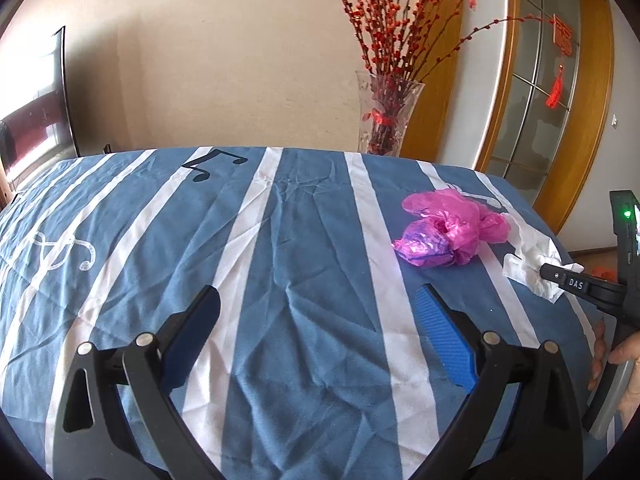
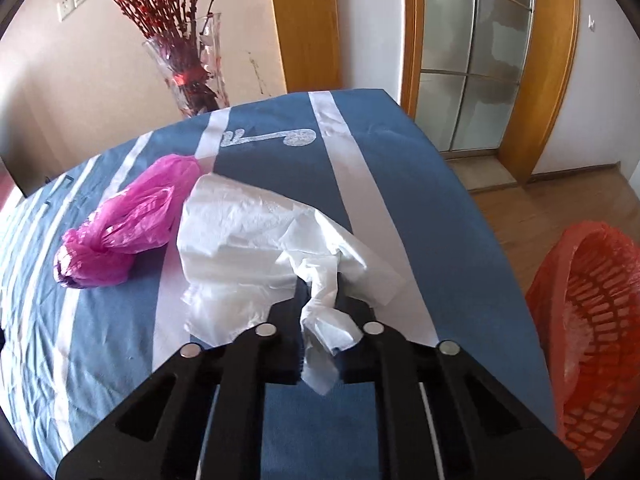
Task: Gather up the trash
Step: 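Grasp the pink bag with the left gripper while the right gripper grasps the white paper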
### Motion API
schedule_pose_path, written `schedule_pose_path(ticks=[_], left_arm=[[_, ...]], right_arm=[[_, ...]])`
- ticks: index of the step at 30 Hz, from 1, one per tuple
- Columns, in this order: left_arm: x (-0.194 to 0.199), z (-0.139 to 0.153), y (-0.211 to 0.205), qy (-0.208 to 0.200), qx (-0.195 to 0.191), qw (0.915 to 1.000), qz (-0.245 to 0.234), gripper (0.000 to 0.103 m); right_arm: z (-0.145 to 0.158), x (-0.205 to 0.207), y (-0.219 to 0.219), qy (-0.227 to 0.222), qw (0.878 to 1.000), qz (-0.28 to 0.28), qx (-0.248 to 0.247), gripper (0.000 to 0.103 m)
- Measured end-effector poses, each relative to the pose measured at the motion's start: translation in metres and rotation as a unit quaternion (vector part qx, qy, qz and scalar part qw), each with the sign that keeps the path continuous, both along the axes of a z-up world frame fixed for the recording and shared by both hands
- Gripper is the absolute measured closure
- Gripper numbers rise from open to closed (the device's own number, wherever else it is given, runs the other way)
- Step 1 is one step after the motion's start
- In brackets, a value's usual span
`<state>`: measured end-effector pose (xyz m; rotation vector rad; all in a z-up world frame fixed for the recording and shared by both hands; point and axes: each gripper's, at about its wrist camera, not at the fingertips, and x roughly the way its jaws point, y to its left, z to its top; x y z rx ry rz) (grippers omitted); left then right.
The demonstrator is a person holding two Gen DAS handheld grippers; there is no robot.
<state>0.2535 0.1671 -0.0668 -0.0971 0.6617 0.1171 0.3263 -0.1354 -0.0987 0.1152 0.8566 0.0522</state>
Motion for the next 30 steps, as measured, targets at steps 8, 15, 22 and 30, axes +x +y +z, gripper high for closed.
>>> schedule_pose_path(ticks=[8, 15, 22, 30], left_arm=[[0.014, 0.007, -0.029, -0.006, 0.008, 0.9997, -0.024, 0.007], [0.054, 0.015, -0.078, -0.014, 0.032, 0.9976, -0.059, 0.007], [0.095, 0.003, -0.110, 0.016, 0.092, 0.9933, -0.068, 0.007], [0.121, -0.023, -0.101, 0.081, 0.051, 0.9925, -0.076, 0.030]], right_arm=[[0.014, -0.056, -0.029, -0.059, 0.998, -0.030, -0.011, 0.094], [0.007, -0.071, -0.063, -0.049, 0.996, -0.069, 0.033, 0.094], [0.004, -0.071, -0.068, -0.042, 0.996, -0.062, 0.046, 0.094], [0.002, -0.073, -0.071, -0.041, 0.996, -0.061, 0.060, 0.094]])
